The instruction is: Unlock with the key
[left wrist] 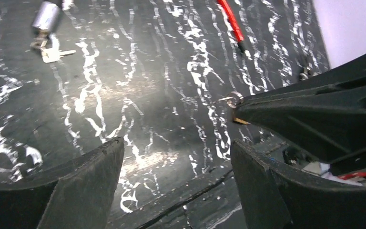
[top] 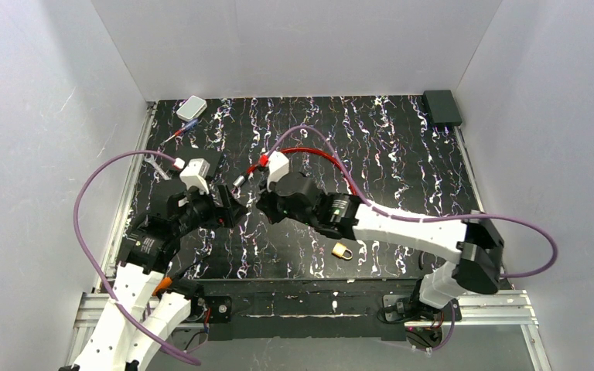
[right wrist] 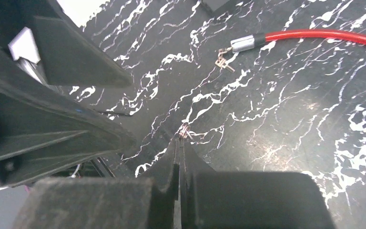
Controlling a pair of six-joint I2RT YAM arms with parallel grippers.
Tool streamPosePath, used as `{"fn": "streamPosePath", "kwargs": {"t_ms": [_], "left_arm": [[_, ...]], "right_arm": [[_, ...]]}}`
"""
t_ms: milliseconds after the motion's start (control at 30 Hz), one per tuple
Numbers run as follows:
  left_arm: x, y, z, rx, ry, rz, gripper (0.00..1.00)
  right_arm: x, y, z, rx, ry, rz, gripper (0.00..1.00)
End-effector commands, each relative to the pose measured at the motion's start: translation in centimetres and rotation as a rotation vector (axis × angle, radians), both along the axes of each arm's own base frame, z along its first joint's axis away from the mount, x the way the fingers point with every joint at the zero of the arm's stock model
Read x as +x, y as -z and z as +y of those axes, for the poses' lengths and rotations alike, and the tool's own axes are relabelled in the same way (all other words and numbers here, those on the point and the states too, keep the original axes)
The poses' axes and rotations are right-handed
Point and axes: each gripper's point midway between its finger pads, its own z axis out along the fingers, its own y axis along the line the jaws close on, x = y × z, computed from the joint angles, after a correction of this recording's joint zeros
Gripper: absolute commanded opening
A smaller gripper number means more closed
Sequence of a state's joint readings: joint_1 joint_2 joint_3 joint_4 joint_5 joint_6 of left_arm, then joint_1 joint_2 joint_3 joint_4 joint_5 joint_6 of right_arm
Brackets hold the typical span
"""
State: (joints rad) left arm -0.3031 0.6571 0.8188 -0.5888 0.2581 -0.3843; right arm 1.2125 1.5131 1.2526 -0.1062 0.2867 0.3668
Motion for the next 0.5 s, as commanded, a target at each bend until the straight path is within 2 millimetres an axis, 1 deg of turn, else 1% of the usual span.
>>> {"fn": "streamPosePath", "kwargs": {"t_ms": [0, 100, 200, 267, 367, 433, 467], "left_arm": [[0.0, -1.9, -3.4, -0.103, 0.190, -0.033, 0.77], [0.5, -2.8, -4.7, -0.147, 0.241, -0.030, 0.69], [1.0, -4.3, -5.9, -0.182, 0.293, -0.068, 0.67], [1.0, -5.2, -6.7, -0.207, 0.334, -0.101, 0.66], [0.5, -6.5, -8.0, -0.221, 0.423, -0.179, 0.63], [0.0, -6.8, -9.0, -0.206, 0.502, -0.243, 0.62], [-0.3, -6.9, -9.5, -0.196, 0.543, -0.277, 0.60]], "right_arm": [[0.5, -2.9, -3.4, 0.030, 0.072, 0.021, 0.01], [0.8, -3.1, -5.6, 0.028, 0.091, 0.088, 0.01], [1.2, -3.6, -7.6, 0.050, 0.102, 0.146, 0.01], [1.1, -4.3, -8.7, 0.067, 0.094, 0.162, 0.01], [0.6, -5.2, -10.0, 0.070, 0.066, 0.179, 0.01], [0.3, -5.7, -10.6, 0.072, 0.039, 0.188, 0.01], [0.0, -5.9, -10.8, 0.077, 0.017, 0.198, 0.01]]}}
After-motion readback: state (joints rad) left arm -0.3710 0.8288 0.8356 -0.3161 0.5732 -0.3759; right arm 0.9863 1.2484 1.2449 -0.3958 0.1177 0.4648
